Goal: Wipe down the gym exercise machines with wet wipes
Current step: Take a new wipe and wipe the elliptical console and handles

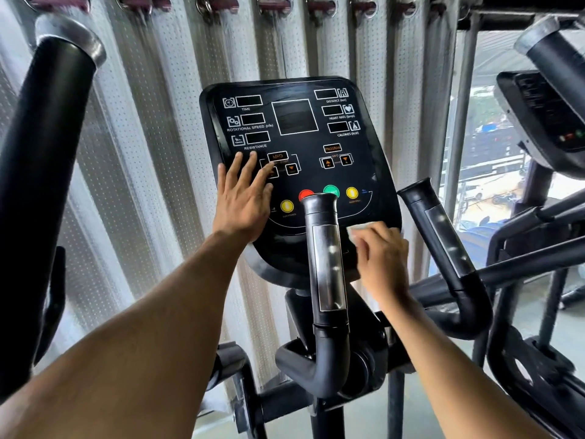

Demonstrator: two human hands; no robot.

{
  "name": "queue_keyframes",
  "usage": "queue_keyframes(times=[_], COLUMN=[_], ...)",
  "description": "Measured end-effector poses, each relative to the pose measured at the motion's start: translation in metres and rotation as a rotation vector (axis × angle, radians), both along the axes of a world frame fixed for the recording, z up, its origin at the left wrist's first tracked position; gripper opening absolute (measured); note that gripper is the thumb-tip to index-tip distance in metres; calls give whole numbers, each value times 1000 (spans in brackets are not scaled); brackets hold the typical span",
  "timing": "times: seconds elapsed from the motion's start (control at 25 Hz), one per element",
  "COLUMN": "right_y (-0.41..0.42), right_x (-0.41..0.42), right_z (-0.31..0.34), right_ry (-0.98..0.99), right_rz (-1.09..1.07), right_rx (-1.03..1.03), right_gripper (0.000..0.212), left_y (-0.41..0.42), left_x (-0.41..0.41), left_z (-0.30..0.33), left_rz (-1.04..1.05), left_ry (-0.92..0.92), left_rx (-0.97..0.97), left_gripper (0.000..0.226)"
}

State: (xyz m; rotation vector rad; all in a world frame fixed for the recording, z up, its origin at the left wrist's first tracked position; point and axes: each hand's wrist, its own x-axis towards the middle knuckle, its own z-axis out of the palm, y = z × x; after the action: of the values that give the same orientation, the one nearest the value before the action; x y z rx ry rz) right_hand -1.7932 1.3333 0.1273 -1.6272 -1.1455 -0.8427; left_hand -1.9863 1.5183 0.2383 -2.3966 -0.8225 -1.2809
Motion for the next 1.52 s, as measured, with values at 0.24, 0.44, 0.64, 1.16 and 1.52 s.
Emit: queue_keyframes(times=[0.24,0.44,0.64,1.16,1.52], right_y=[5,0,4,-83,-188], right_x=[39,-13,-36,-88,-167], right_z=[8,-8,-18,68,52], right_ry=[582,896,1398,920,712], right_rz=[-22,64,219,424,215], right_rx=[187,473,545,37,-57], right_gripper=[34,17,8,12,18], left_y=[1,0,-10,-133,-233], left_x=[1,0,-2,-37,-127], left_z=[1,3,5,9,-25], left_rz=[-2,36,74,-178,-571], left_ry=[-11,29,79,-302,-367], left_rx=[-15,-34,-65,-783,-970], left_gripper=[49,49,52,55,48])
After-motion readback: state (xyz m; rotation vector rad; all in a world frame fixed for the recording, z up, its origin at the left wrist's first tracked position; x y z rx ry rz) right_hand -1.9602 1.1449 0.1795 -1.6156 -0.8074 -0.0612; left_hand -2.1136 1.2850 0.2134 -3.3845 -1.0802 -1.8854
